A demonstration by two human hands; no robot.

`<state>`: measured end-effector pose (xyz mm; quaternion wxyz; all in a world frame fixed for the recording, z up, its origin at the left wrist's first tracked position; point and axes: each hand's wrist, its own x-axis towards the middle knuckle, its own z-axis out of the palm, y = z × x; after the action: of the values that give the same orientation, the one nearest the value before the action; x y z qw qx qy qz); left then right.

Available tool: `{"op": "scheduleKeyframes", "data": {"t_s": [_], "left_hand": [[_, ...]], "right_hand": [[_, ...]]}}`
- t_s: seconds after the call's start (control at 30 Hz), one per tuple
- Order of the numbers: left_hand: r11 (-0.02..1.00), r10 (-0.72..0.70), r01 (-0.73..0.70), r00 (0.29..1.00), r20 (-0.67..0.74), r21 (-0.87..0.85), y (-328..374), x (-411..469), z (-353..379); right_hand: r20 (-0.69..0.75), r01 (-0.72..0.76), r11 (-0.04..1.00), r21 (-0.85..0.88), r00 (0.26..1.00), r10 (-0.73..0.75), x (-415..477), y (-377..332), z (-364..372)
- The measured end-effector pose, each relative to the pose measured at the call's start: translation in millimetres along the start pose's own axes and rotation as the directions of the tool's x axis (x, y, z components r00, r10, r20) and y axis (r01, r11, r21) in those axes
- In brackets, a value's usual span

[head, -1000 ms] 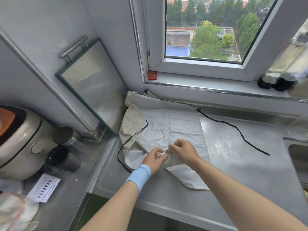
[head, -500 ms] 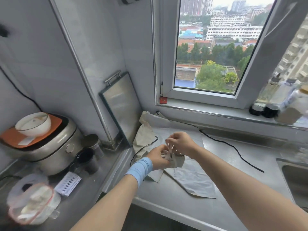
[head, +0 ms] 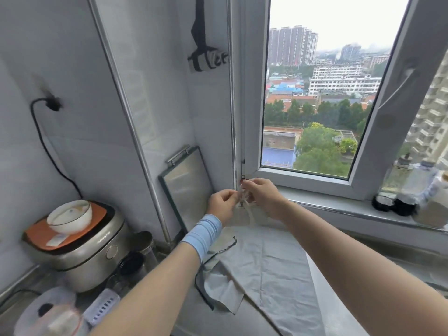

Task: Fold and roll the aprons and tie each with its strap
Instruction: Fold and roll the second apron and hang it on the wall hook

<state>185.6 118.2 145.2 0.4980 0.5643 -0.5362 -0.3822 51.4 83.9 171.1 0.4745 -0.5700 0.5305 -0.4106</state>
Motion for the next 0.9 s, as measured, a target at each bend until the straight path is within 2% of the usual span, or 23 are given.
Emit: {"op": "scheduleKeyframes", "data": {"t_s": [0.1, 0.23, 0.33, 0.53, 0.77, 0.9], "left_hand": [[0.999, 0.032, -0.029, 0.997, -0.071, 0.038, 27, 37, 0], [0.938, 0.158, -0.129, 0.985, -0.067, 0.321, 68, 71, -6], [0.878, 0.262, -0.219, 0.964, -0.045, 0.425, 94, 90, -13], [0.868, 0.357, -0.258, 0.918, -0.173, 0.424, 139, 135, -34], [0.819, 0.509, -0.399, 0.837, -0.2, 0.413, 179, 186, -78], [0.762, 0.601, -0.504, 0.784, -0.155, 0.406, 209, 221, -104]], "right_hand": [[-0.019, 0.031, 0.998, -0.059, 0.999, -0.032, 29, -27, -9], [-0.03, 0.146, 0.98, -0.133, 0.988, -0.152, 62, -70, -22], [0.0, 0.224, 0.956, -0.188, 0.974, -0.228, 85, -99, -25], [-0.029, 0.269, 0.963, -0.026, 0.963, -0.269, 122, -147, -20], [-0.053, 0.341, 0.938, 0.064, 0.94, -0.338, 149, -211, -1], [-0.119, 0.435, 0.9, -0.027, 0.893, -0.435, 167, -253, 10]]}}
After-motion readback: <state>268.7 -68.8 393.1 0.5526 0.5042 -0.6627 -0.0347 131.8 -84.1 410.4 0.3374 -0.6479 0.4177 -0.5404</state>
